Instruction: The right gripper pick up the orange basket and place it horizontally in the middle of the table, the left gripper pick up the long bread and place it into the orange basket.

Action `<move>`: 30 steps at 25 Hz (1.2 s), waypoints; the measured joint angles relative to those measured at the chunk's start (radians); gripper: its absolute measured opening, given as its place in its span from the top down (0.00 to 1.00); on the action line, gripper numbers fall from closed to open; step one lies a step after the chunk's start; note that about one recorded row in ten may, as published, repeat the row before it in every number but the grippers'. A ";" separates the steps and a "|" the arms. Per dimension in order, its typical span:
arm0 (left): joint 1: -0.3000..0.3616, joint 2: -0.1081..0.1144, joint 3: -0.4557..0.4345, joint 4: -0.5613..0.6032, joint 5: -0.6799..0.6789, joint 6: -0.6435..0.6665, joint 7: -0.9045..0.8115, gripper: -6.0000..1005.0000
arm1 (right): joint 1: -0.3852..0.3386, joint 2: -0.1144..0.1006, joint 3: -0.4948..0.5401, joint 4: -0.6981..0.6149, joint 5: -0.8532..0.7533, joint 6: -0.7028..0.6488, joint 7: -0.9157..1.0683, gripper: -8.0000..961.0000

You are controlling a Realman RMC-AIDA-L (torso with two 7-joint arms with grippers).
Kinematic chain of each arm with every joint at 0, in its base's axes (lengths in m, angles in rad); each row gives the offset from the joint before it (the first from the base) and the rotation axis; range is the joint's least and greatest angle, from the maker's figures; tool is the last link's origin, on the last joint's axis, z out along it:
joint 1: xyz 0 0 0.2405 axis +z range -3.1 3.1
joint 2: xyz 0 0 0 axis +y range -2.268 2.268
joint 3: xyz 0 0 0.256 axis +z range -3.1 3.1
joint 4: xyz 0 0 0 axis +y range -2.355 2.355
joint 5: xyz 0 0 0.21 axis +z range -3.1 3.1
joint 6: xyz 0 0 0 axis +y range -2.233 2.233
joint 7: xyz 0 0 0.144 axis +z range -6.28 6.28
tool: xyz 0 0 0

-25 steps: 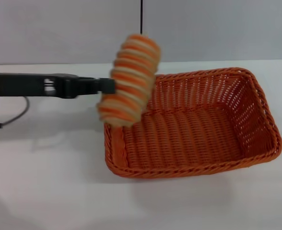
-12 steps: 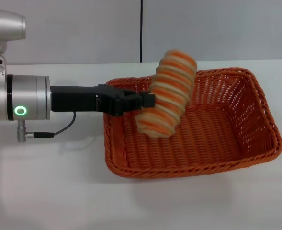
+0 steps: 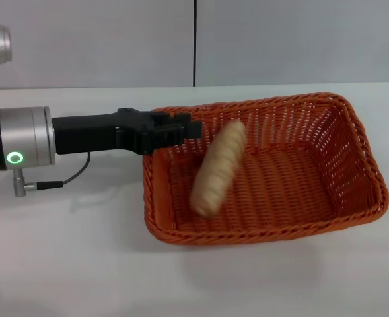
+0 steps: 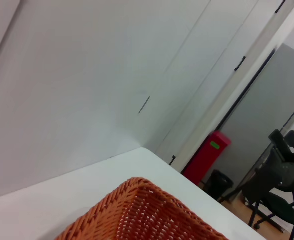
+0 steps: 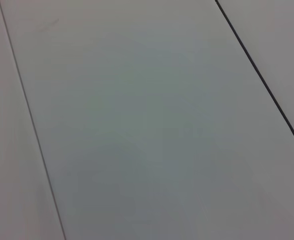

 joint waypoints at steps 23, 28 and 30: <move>0.151 0.097 -0.519 -0.029 0.015 0.144 0.216 0.14 | -0.037 -0.012 0.071 0.008 -0.004 -0.009 -0.001 0.57; 0.162 0.096 -0.645 -0.159 0.011 0.188 0.342 0.14 | -0.050 -0.007 0.114 0.006 -0.005 -0.052 -0.003 0.57; 0.162 0.099 -0.678 -0.234 0.011 0.190 0.416 0.14 | -0.053 -0.003 0.133 -0.002 -0.005 -0.069 -0.020 0.57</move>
